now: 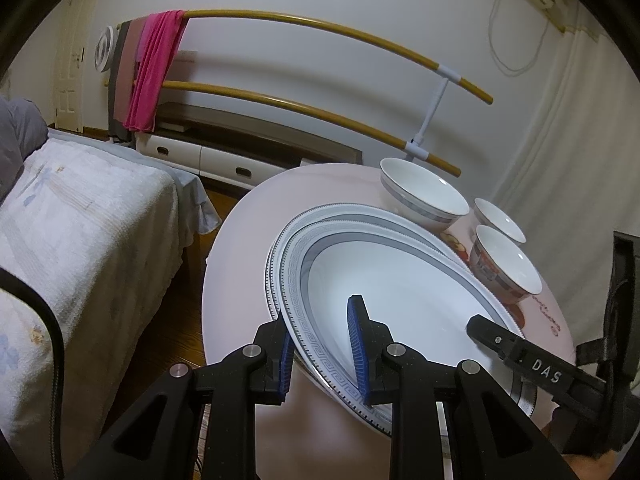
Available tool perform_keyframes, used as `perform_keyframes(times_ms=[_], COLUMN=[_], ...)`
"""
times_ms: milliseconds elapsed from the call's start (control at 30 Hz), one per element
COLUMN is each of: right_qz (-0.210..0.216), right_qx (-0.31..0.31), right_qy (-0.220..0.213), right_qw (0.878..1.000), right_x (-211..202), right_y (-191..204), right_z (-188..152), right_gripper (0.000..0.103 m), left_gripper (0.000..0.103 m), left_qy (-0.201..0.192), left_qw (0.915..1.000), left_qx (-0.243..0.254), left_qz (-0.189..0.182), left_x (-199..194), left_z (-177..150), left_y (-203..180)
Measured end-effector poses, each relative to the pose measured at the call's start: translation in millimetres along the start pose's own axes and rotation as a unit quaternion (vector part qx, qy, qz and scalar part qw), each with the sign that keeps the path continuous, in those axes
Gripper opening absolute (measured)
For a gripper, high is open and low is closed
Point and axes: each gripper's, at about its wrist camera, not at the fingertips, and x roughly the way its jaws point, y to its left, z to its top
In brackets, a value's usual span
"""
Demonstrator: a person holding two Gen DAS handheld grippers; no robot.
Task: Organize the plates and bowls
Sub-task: 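Carry the gripped grey-rimmed plate over the plate stack with both tools, then lower the gripped plate onto the plate stack with both tools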
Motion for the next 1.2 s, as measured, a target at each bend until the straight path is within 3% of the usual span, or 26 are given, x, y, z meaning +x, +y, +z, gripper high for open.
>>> perform_keyframes(times_ms=[300,400,533,1200], right_qz=[0.094,0.100,0.106,0.113], right_qx=[0.076,0.071,0.055,0.046], right_qy=[0.021,0.021,0.013,0.004], right_qw=[0.992,0.992,0.993,0.993], right_x=[13,12,11,15], right_y=[-30,-29,-23,-20], right_z=[1,0,0,0], right_gripper=[0.047,0.042,0.029,0.029], left_gripper=[0.022,0.022,0.022,0.025], left_qy=[-0.002,-0.004,-0.006,-0.012], left_qw=[1.0000,1.0000,0.9999,0.9979], left_qx=[0.002,0.003,0.005,0.037], left_qz=[0.004,0.006,0.012,0.052], left_x=[-1,-1,-2,6], left_z=[0,-1,-2,-7], left_y=[-2,-3,-5,-20])
